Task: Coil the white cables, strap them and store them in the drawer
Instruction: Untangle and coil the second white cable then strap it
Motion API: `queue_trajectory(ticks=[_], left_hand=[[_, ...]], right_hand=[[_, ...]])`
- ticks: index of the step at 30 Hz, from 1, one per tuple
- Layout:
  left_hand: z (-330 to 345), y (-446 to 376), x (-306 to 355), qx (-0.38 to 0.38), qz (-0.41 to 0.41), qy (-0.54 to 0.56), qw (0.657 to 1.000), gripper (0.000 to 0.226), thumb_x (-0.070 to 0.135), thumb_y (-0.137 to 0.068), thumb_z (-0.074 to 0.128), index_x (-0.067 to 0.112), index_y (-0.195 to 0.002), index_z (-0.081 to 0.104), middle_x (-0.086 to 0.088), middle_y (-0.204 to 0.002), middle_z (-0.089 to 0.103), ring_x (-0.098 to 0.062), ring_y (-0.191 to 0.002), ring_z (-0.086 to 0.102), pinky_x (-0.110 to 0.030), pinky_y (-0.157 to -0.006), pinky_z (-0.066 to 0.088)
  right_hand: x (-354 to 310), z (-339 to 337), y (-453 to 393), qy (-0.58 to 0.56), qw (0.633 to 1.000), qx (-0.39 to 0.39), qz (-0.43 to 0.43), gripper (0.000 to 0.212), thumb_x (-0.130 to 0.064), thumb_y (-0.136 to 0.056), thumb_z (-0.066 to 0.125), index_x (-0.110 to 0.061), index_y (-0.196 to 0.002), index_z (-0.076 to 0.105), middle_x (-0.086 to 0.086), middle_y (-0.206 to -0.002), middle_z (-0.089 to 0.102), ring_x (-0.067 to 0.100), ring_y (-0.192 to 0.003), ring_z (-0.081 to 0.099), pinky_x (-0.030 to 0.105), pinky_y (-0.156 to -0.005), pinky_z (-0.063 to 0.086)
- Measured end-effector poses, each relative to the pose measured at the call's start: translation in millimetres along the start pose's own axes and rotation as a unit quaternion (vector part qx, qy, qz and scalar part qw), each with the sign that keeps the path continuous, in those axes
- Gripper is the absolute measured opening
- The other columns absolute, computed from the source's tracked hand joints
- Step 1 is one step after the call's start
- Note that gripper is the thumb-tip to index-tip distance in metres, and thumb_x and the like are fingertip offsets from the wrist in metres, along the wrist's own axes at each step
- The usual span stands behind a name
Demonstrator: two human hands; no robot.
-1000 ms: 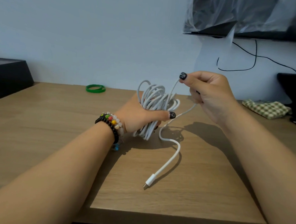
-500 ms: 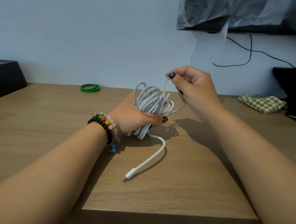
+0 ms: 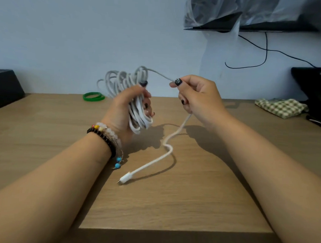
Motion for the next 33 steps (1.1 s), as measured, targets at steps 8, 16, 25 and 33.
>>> queue_trajectory(ticks=[8,16,25,33], left_hand=[[-8,-3,8,0.048,0.013,0.029,0.998,0.023,0.023,-0.094,0.047,0.007,-0.079,0.056,0.000,-0.053,0.049,-0.012,-0.044,0.047,-0.023,-0.052,0.044],[-6,-1,5,0.006,-0.051,0.019,0.999,0.024,0.022,-0.089,0.050,0.005,-0.098,0.064,-0.008,-0.102,0.072,-0.010,-0.045,0.052,-0.022,-0.050,0.045],[-2,1,1,-0.065,-0.086,-0.018,0.994,0.032,0.019,-0.076,0.053,0.005,-0.104,0.063,-0.001,-0.077,0.067,-0.009,-0.044,0.050,-0.021,-0.049,0.043],[-10,-4,4,0.019,-0.014,-0.058,0.998,0.006,0.017,-0.074,0.059,0.011,-0.075,0.057,0.001,-0.063,0.059,-0.012,-0.050,0.053,-0.024,-0.052,0.046]], right_hand=[[-7,5,9,0.066,0.995,0.009,-0.073,0.016,-0.011,-0.095,0.057,-0.016,-0.090,0.072,-0.013,-0.047,0.045,0.007,-0.047,0.038,0.016,-0.048,0.032],[-6,15,17,0.156,0.980,-0.088,-0.089,0.019,-0.009,-0.095,0.057,-0.010,-0.090,0.075,-0.016,-0.047,0.049,0.004,-0.047,0.036,0.014,-0.052,0.030],[1,18,17,0.203,0.970,-0.133,-0.029,0.028,-0.010,-0.093,0.058,0.002,-0.069,0.069,-0.013,-0.045,0.041,0.010,-0.050,0.032,0.023,-0.054,0.028],[-3,23,21,0.212,0.965,-0.152,-0.025,0.026,-0.019,-0.092,0.060,-0.015,-0.070,0.073,-0.012,-0.037,0.040,0.007,-0.040,0.032,0.012,-0.043,0.025]])
Point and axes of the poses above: each hand's wrist, its own y-axis away from the middle knuckle, its own z-axis out of the palm, x = y × z, the point moved 2 cm from there along -y, towards the middle knuckle
